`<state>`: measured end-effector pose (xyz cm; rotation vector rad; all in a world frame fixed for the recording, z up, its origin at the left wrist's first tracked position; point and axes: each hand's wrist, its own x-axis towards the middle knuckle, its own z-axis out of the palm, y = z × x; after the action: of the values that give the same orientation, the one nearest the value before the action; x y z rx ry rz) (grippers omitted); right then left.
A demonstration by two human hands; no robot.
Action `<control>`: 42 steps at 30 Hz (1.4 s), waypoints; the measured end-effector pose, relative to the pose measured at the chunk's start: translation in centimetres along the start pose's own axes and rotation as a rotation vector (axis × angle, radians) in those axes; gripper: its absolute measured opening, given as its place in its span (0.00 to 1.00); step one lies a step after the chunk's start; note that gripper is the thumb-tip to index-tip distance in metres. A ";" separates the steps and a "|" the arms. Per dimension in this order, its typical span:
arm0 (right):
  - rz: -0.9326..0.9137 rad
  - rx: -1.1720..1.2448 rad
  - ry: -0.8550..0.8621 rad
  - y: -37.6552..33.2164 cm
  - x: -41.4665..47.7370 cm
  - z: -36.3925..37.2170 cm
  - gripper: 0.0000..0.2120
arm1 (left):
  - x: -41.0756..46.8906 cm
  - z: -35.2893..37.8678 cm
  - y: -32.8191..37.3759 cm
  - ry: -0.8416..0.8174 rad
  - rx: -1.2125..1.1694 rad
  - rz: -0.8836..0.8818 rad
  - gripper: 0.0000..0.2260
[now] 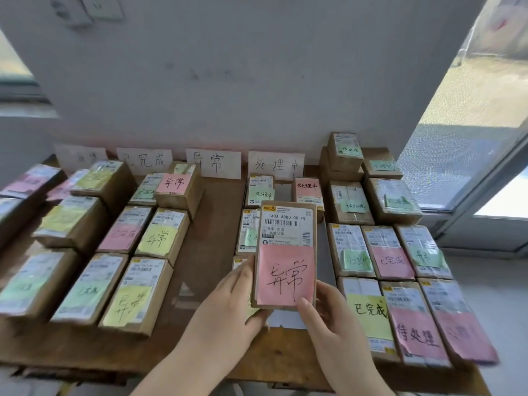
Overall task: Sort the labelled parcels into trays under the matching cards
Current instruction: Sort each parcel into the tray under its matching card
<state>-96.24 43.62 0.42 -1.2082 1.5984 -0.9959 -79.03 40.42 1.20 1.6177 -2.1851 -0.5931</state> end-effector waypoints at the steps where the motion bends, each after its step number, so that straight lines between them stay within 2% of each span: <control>1: 0.003 -0.006 -0.013 0.0 -0.2 0.2 0.15 | -0.4 0.1 -0.1 -0.001 0.007 -0.002 0.36; 6: -0.009 -0.057 -0.074 -0.7 -0.1 1.9 0.17 | -1.3 -0.4 -2.0 -0.002 0.028 -0.046 0.37; 10: -0.041 -0.141 -0.127 -2.0 1.3 4.8 0.29 | -0.7 -1.7 -4.3 -0.006 0.031 -0.092 0.37; 12: -0.040 -0.180 -0.142 -2.6 2.5 6.6 0.31 | 0.1 -2.3 -6.0 -0.008 -0.001 -0.112 0.37; 16: -0.039 -0.274 -0.144 -3.8 5.6 10.5 0.31 | 2.4 -3.4 -10.4 -0.040 -0.088 -0.178 0.37; 19: 0.032 -0.311 -0.160 -4.5 8.1 13.4 0.31 | 4.4 -3.6 -13.7 -0.074 -0.140 -0.201 0.37; 25: 0.140 -0.333 -0.137 -4.2 11.8 17.7 0.29 | 8.0 -3.3 -18.3 -0.181 -0.106 -0.217 0.38; 30: 0.184 -0.437 -0.081 -2.5 13.3 20.2 0.30 | 9.2 -2.7 -20.0 -0.327 -0.050 -0.175 0.42; 38: 0.187 -0.678 -0.144 -0.2 14.9 22.1 0.29 | 10.2 -0.5 -21.3 -0.452 -0.071 -0.170 0.38; 40: 0.172 -0.719 -0.140 -0.4 15.1 21.9 0.28 | 10.0 -0.3 -21.5 -0.463 -0.020 -0.126 0.38; 42: 0.121 -0.738 -0.139 -0.9 14.9 21.6 0.27 | 9.6 -0.5 -21.3 -0.462 0.077 -0.056 0.34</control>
<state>-77.64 27.00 -7.70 -1.5873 1.9667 -0.2173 -64.25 25.69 -9.29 1.7190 -2.5133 -0.9949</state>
